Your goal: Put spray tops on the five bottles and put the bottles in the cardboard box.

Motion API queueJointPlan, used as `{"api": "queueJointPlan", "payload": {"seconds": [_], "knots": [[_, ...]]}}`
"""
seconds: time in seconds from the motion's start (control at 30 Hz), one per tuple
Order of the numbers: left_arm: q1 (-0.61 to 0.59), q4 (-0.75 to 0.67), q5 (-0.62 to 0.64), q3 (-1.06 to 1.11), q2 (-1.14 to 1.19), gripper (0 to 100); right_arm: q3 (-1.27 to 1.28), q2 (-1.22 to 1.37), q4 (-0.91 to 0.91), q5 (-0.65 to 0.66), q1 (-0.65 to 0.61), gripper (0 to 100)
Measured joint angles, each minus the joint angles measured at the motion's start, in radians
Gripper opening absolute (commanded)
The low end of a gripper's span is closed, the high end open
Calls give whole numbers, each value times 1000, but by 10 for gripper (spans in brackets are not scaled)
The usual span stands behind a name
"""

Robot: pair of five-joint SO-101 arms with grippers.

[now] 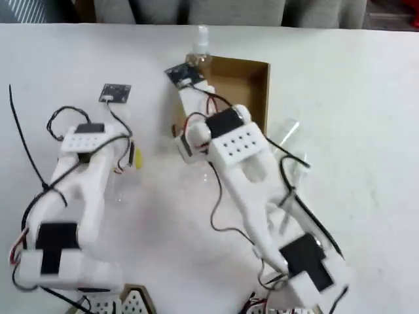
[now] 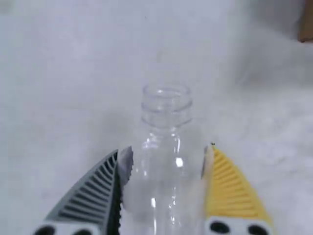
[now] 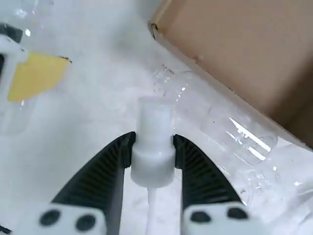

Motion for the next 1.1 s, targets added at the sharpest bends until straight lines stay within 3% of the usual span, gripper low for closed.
{"api": "queueJointPlan", "payload": {"seconds": [0.4, 0.53, 0.73, 1.1], "knots": [[20, -247, 5, 368, -493, 24, 318, -436, -414, -6, 23, 17], [23, -399, 5, 496, -606, 24, 333, -542, -551, -6, 25, 17], [41, -629, 3, 697, -802, 24, 333, -692, -601, -6, 3, 17], [150, -661, 8, 878, -1206, 24, 333, -901, -864, -6, -6, 17]]}}
